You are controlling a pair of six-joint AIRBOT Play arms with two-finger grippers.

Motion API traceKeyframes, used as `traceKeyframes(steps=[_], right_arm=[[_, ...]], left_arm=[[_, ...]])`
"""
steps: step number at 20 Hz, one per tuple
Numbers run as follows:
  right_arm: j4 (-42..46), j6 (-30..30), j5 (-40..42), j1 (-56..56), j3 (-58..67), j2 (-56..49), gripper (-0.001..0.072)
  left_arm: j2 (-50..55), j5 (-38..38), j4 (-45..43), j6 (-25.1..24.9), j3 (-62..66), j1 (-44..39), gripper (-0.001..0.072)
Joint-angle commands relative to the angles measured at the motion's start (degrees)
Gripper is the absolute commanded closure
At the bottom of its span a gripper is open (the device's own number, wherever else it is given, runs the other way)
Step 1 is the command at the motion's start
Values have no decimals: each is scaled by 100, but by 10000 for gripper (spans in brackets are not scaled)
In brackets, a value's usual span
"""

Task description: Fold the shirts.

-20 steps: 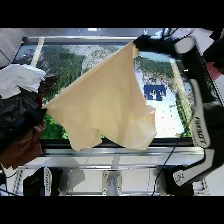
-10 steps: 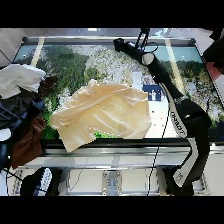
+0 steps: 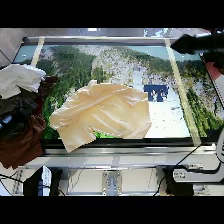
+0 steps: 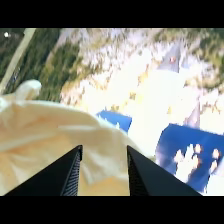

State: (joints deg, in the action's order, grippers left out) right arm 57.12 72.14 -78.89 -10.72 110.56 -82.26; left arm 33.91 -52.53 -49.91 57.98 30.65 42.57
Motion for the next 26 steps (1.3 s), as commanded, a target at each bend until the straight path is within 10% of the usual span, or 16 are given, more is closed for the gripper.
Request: traceKeyframes(steps=[1,5,7,12,26], right_arm=[[291,68,-1279,-579,-1300,887,398],[-118,70,-188,-507,-4826,1891,380],[-1176,68,420,-507,-6765,2380,255],[-3517,17,664,-507,-9868,3047,250],[-4621,533,3056,116,-10793,3012,203]], left_arm=[[-46,-1202,-562,1296,-691,319,101],[-50,-1010,382,1305,-1766,319,100],[-50,-772,863,1056,-1840,319,100],[-44,-529,1591,566,-1840,319,100],[-20,-302,2081,564,-1840,317,100]])
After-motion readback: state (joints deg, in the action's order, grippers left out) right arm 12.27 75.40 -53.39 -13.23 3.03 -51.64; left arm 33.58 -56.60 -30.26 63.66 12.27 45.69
